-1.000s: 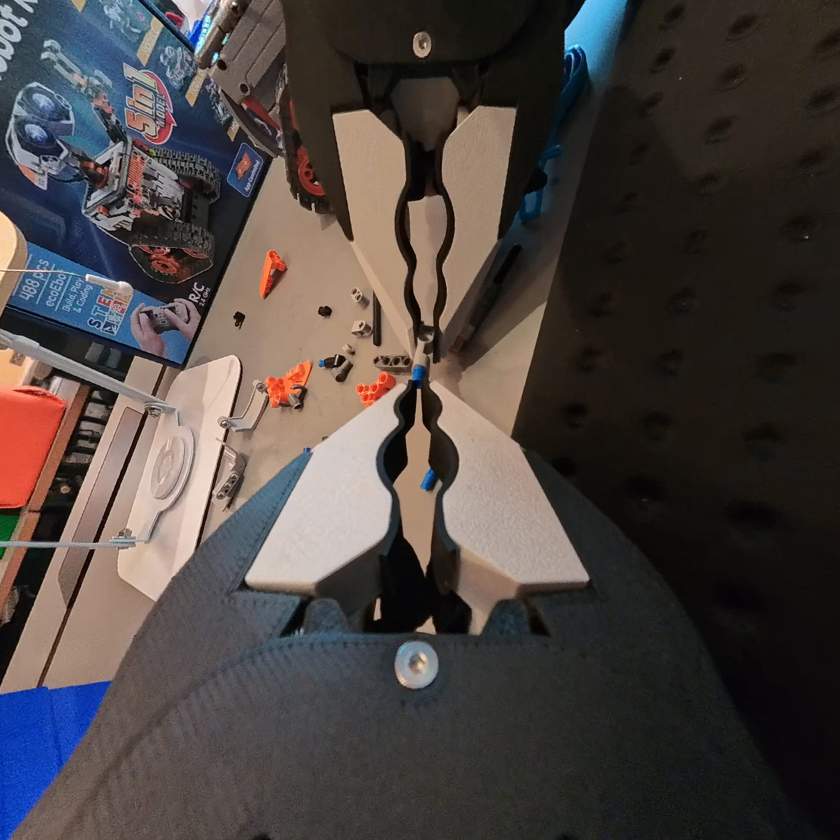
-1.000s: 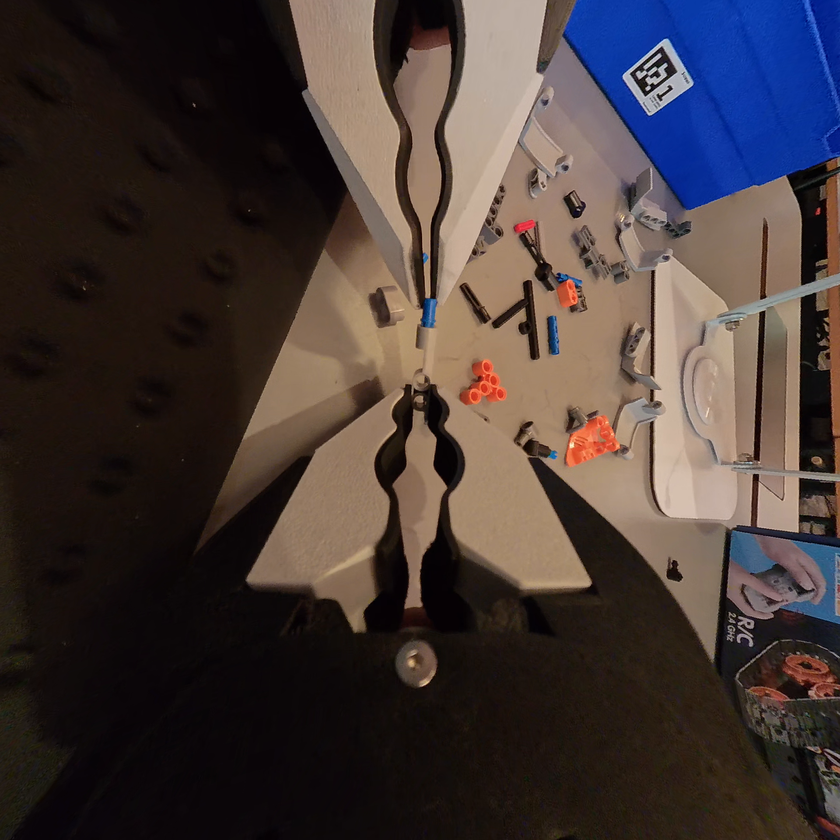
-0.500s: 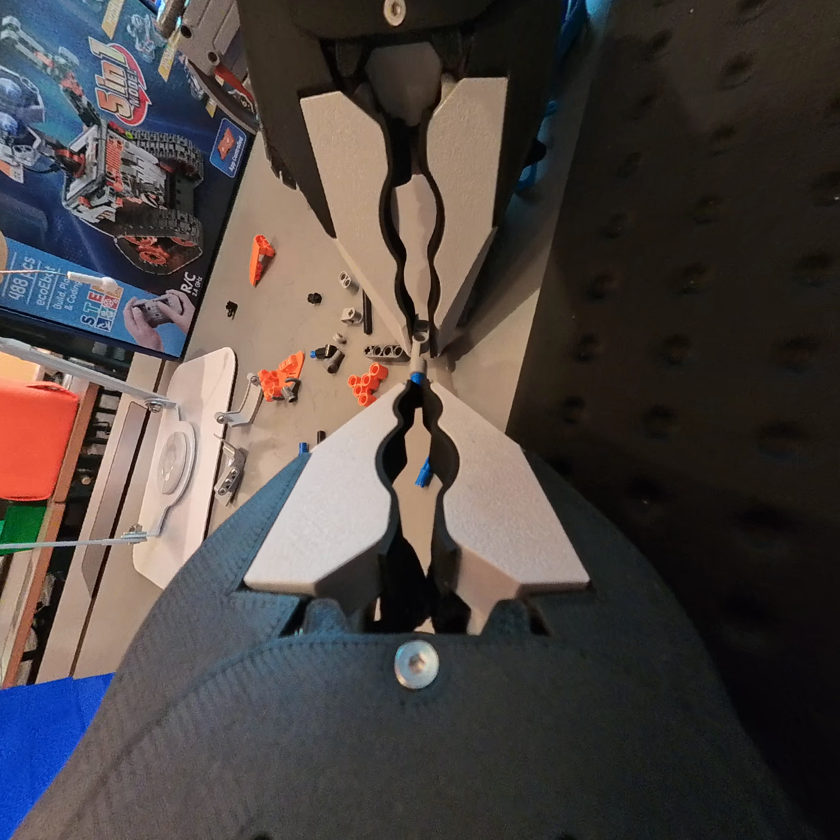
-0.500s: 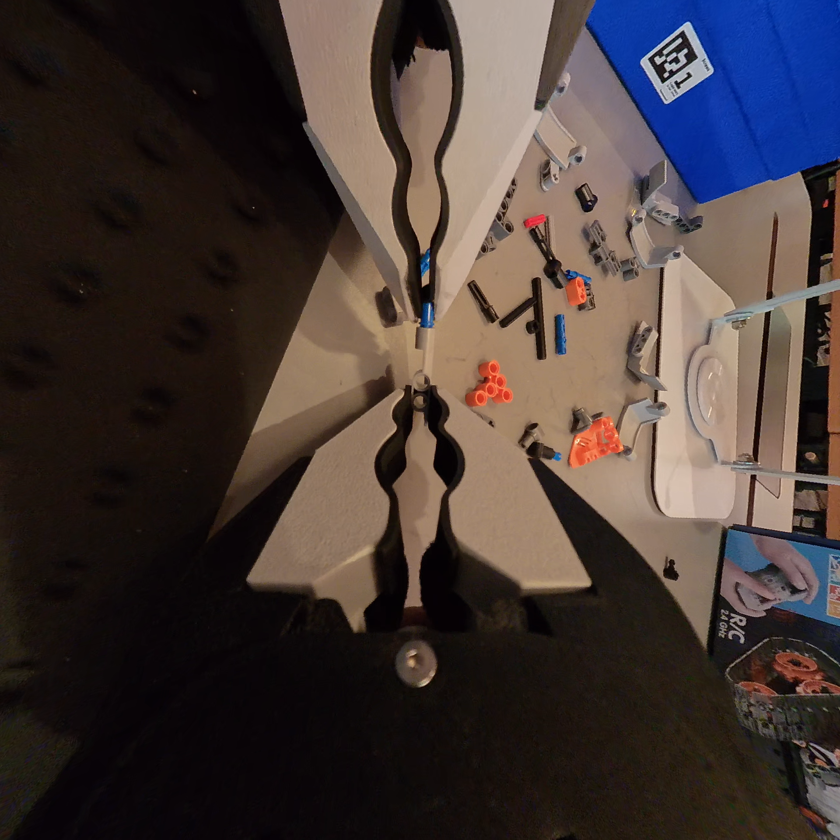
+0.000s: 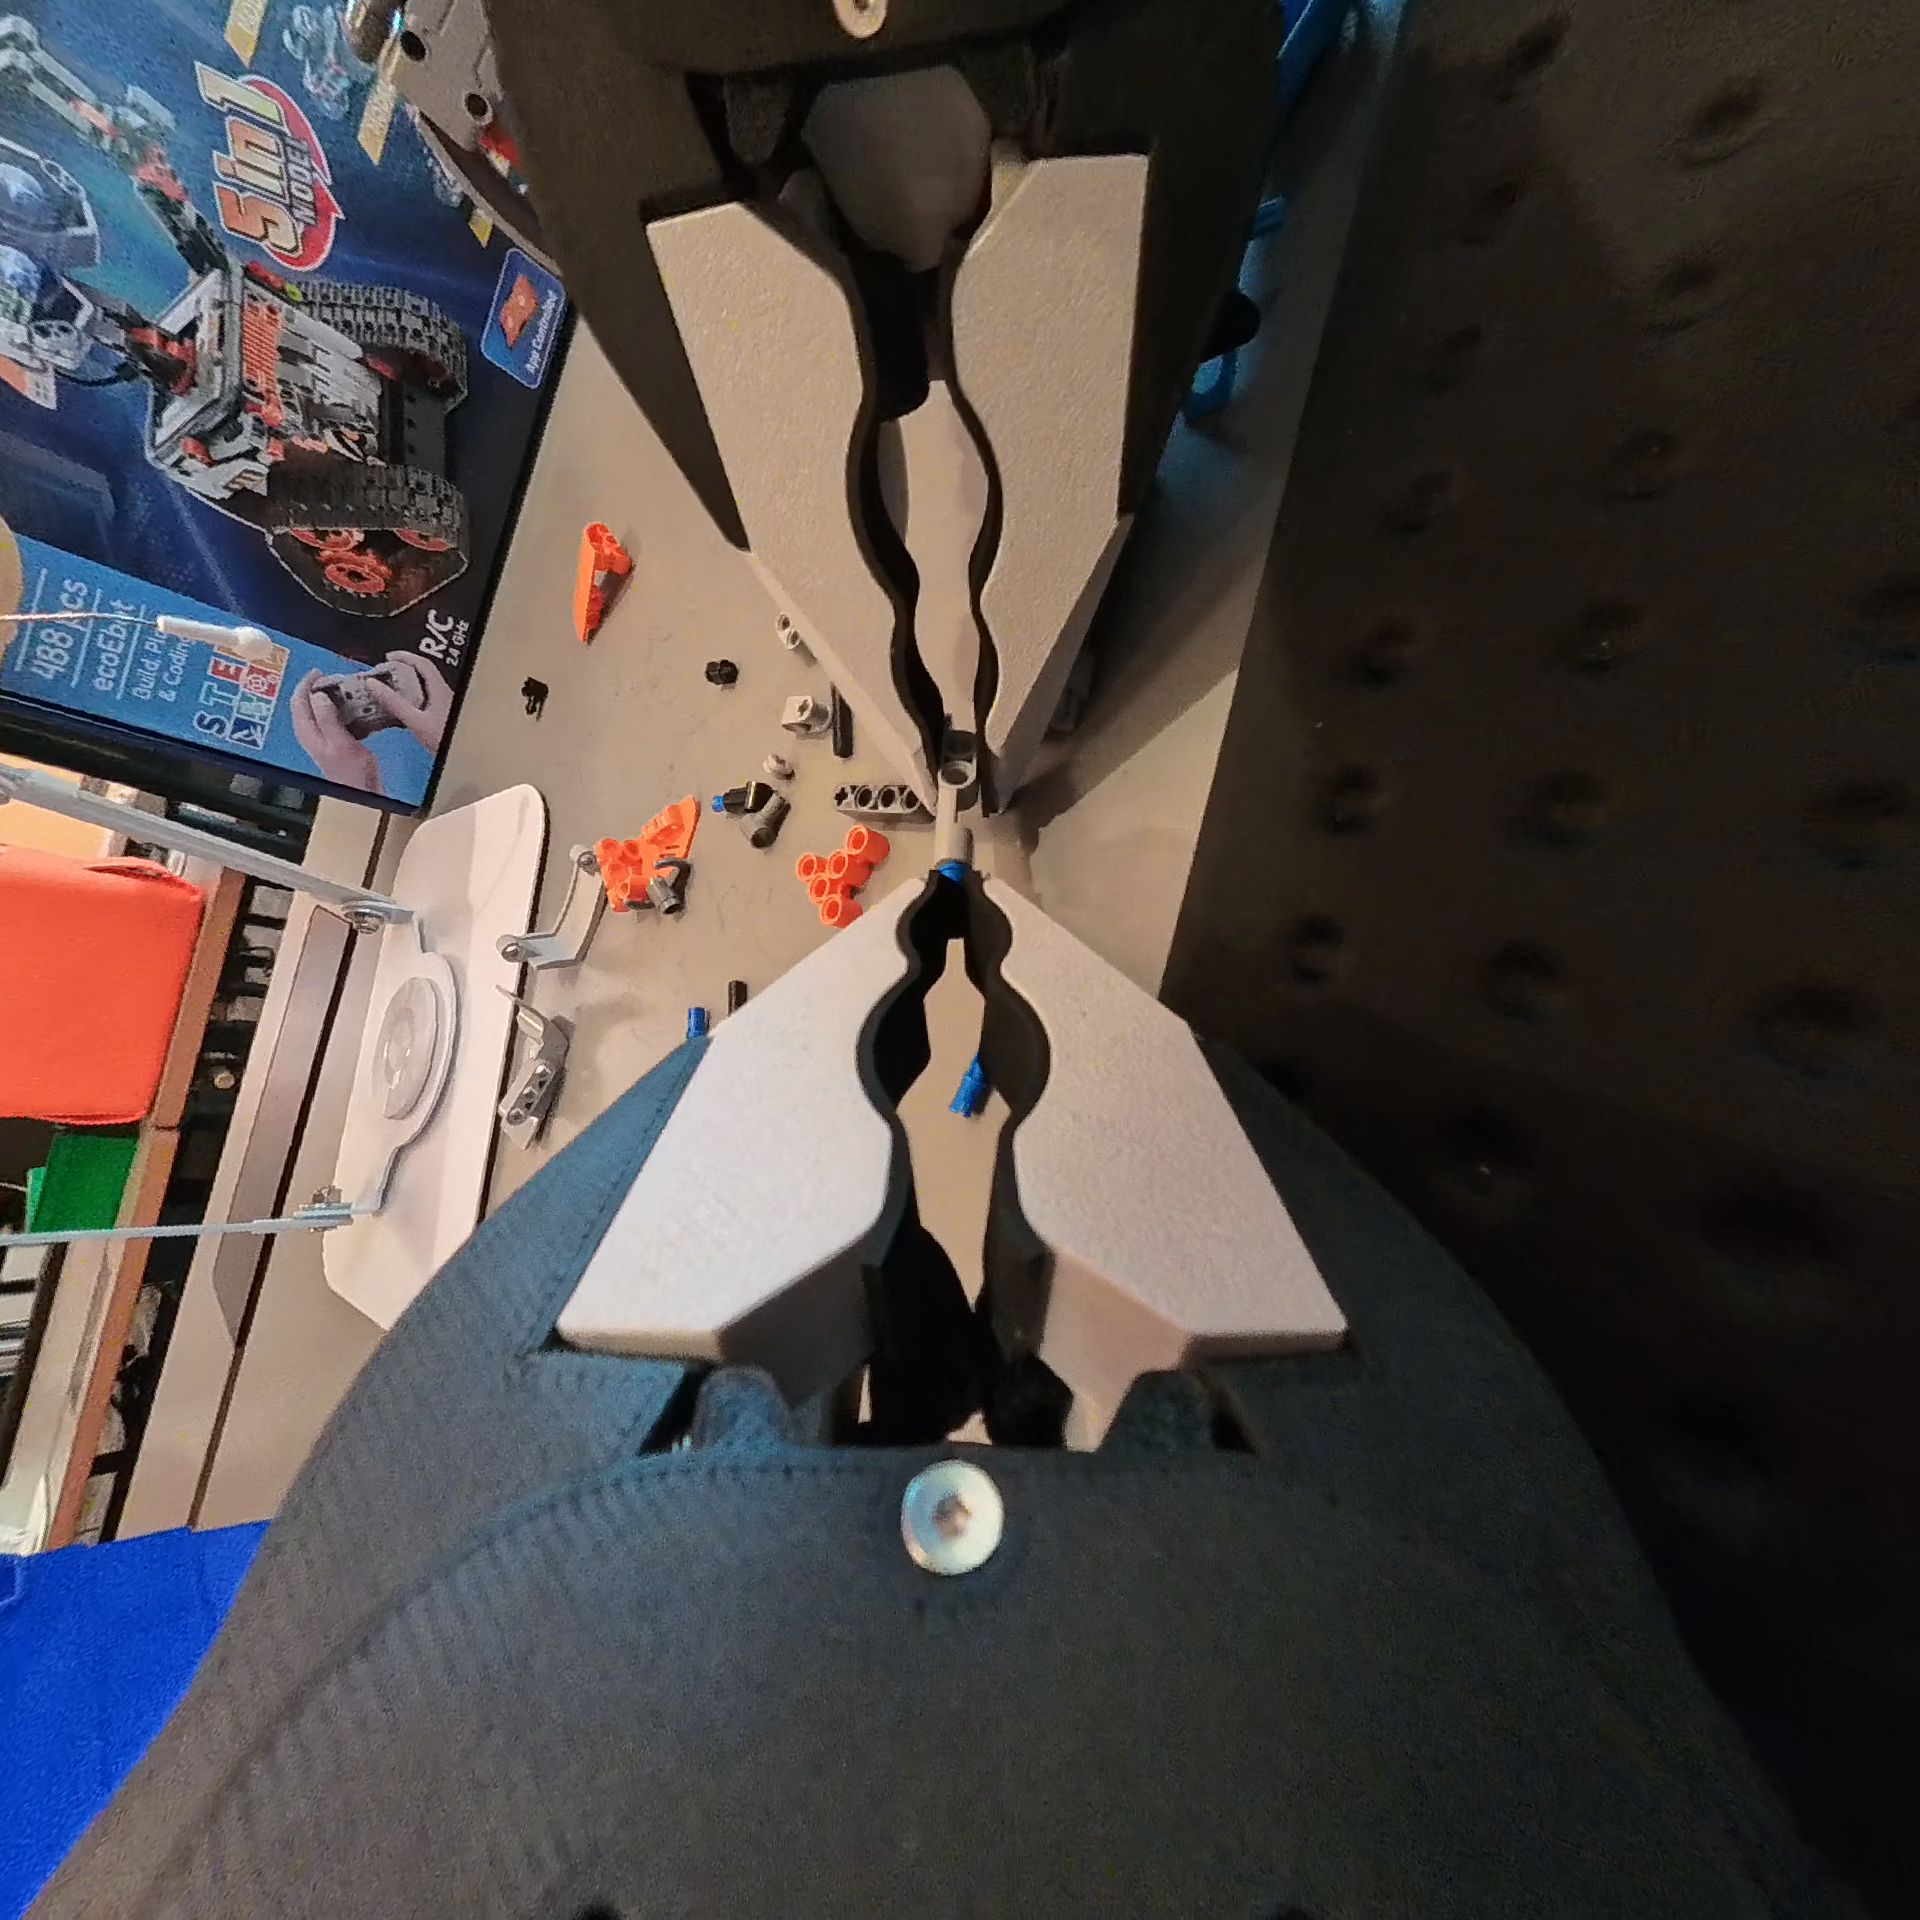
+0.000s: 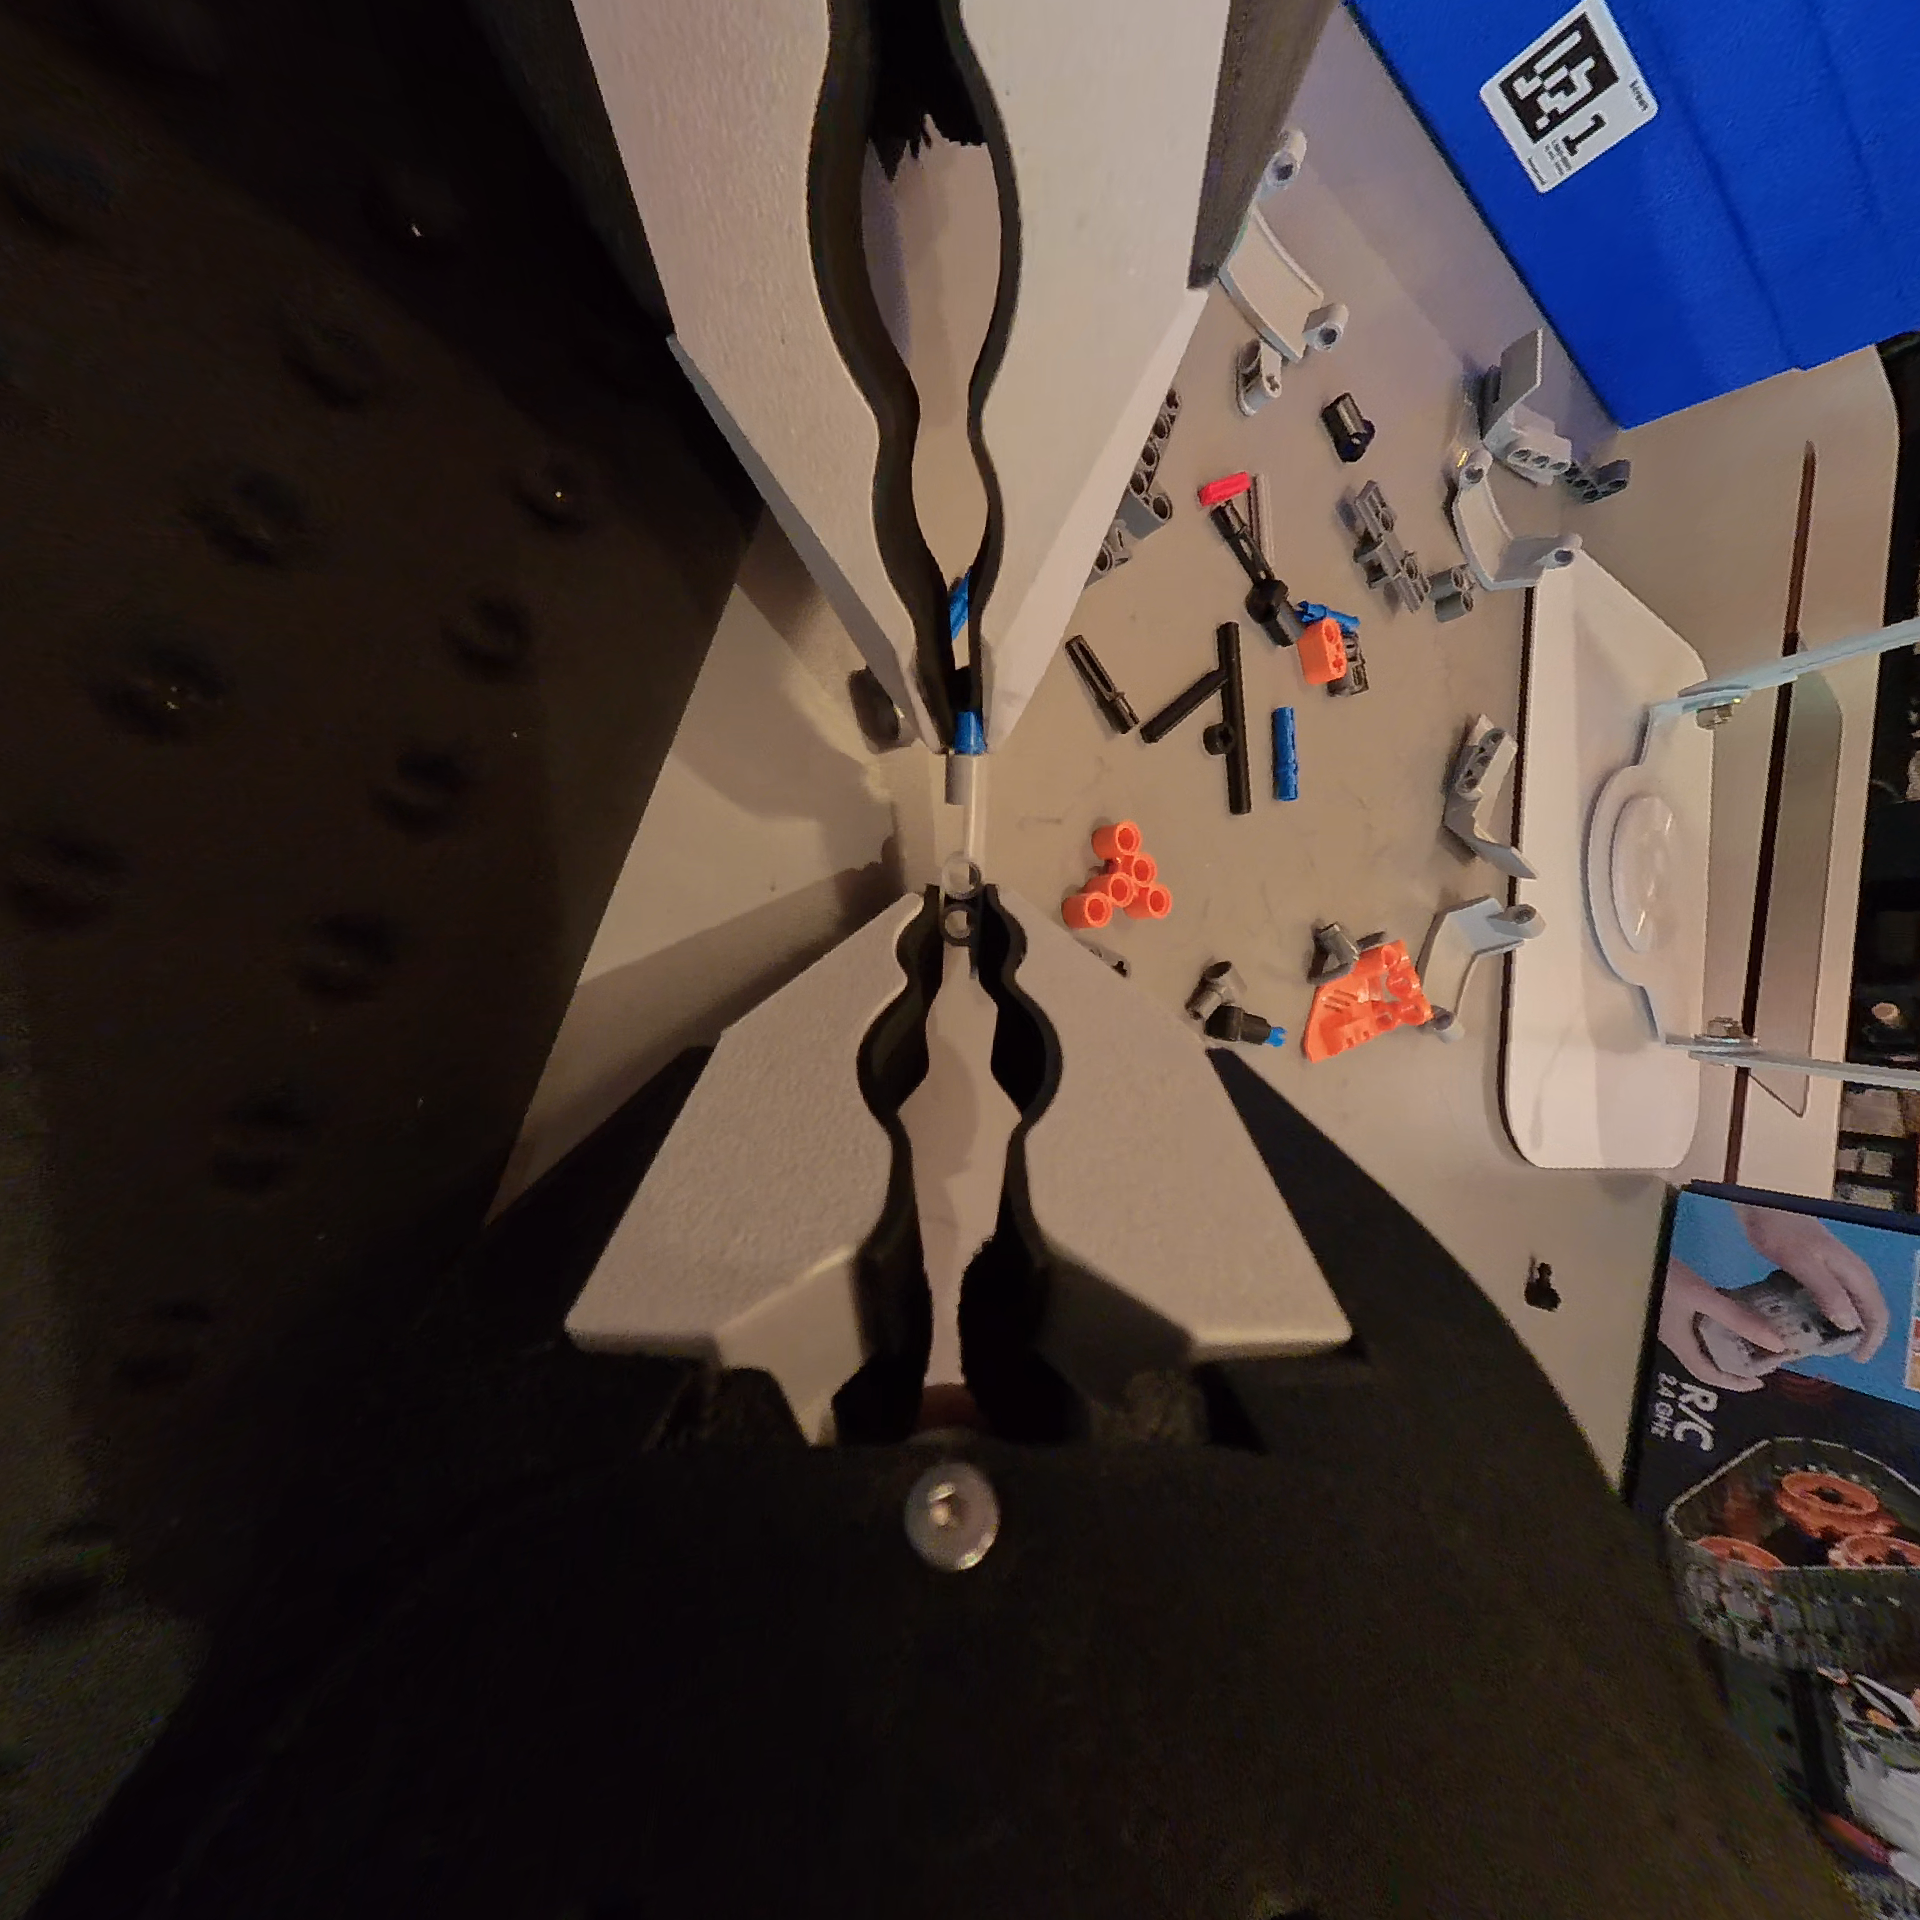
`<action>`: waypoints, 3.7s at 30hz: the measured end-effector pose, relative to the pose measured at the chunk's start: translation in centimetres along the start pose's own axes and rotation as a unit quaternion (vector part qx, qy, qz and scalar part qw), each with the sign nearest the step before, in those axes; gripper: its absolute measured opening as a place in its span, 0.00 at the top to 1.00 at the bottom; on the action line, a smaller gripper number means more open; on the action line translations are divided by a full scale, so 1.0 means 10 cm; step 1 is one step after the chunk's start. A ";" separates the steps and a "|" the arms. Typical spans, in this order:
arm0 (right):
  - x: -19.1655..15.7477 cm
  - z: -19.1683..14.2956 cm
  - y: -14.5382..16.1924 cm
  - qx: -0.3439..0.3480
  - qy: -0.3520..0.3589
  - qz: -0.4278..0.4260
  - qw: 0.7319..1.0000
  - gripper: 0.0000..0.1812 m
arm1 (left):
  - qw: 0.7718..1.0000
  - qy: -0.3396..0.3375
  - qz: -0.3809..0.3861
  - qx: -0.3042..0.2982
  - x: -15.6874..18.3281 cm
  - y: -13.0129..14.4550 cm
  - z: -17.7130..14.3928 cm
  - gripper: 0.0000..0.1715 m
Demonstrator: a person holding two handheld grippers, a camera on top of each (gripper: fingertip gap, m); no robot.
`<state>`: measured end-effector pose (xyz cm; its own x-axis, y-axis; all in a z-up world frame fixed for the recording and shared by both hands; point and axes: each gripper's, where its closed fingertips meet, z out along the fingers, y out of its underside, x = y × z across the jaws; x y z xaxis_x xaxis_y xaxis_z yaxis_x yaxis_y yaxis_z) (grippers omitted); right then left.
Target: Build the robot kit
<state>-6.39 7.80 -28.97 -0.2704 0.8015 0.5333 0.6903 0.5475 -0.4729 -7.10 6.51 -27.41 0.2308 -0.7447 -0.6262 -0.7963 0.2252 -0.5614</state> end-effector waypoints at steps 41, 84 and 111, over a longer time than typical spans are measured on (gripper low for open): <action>0.55 -0.53 0.67 -0.025 0.073 0.065 0.995 0.98 | 0.976 0.044 -0.150 -0.151 -0.55 0.94 -0.49 0.83; 0.62 -0.56 0.89 -0.044 0.079 0.110 0.990 0.98 | 0.969 0.224 -0.100 -0.007 -0.41 -0.07 0.87 0.93; 0.61 -0.51 0.87 -0.038 0.080 0.102 0.991 0.98 | 0.979 0.146 -0.138 0.038 -0.45 -0.08 0.43 0.93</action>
<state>1.36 16.23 -26.21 -0.0142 0.8425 0.5385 0.7698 0.3530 -0.5318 -5.06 12.42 -26.45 0.2528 -0.9289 -0.2707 -0.6800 0.0284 -0.7327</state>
